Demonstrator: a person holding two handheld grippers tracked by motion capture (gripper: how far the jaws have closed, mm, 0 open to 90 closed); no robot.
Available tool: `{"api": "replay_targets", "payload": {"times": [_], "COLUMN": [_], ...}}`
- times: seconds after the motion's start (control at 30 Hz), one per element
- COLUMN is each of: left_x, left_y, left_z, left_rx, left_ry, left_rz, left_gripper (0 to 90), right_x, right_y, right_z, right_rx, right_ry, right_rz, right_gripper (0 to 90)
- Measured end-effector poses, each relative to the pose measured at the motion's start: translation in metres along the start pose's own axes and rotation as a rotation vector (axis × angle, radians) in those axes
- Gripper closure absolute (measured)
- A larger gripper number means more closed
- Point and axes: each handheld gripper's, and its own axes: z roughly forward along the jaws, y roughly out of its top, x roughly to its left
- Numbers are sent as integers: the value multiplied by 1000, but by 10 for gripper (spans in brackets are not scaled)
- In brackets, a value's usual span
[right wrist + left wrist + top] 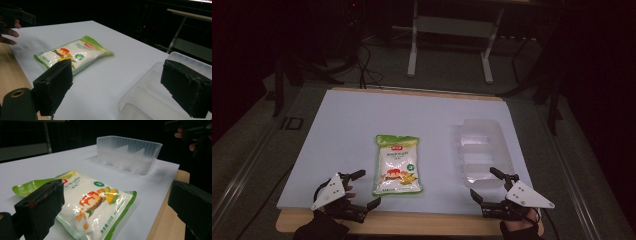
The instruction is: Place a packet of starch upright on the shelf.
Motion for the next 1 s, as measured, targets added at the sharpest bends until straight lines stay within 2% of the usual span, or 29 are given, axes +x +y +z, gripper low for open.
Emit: {"api": "replay_targets", "payload": {"times": [0.03, 0.13, 0.17, 0.23, 0.27, 0.4, 0.47, 0.57, 0.6, 0.63, 0.7, 0.83, 1.0], "left_x": [-1, -1, -2, -2, -2, -8, -12, -17, -19, -21, -26, -25, -19], "left_y": [-1, -1, -1, -1, -1, 7, 12, 18, 20, 23, 28, 41, 57], "left_z": [1, 3, 5, 5, 5, 7, 8, 14, 17, 20, 25, 30, 31], "left_rx": [13, 35, 55, 63, 63, 84, 91, 59, 56, 64, 63, 72, 126], "left_ry": [-15, -35, -73, -75, -75, -134, -170, -261, -287, -309, -316, -331, -304], "left_rz": [10, 2, -29, -36, -36, -5, -17, -87, -100, -95, -64, -75, -17], "left_gripper": [12, 12, 11, 11, 11, 11, 11, 11, 11, 11, 11, 11, 11], "right_x": [0, 0, 0, 1, 1, 4, 6, 10, 11, 13, 15, 20, 21], "right_y": [0, 0, 0, 0, 0, 4, 5, 9, 10, 11, 13, 17, 21], "right_z": [0, 1, 3, 3, 4, 2, 2, 1, 0, 0, 1, -2, -4], "right_rx": [3, 9, 28, 32, 34, 33, 33, 33, 31, 25, 22, -2, -19], "right_ry": [2, 10, 18, 19, 23, 23, 26, 31, 35, 39, 52, 70, 79], "right_rz": [-4, 3, 7, 9, 12, -6, -8, -20, -25, -30, -42, -40, -17], "right_gripper": [102, 102, 102, 102, 102, 102, 102, 102, 101, 101, 101, 101, 101]}}
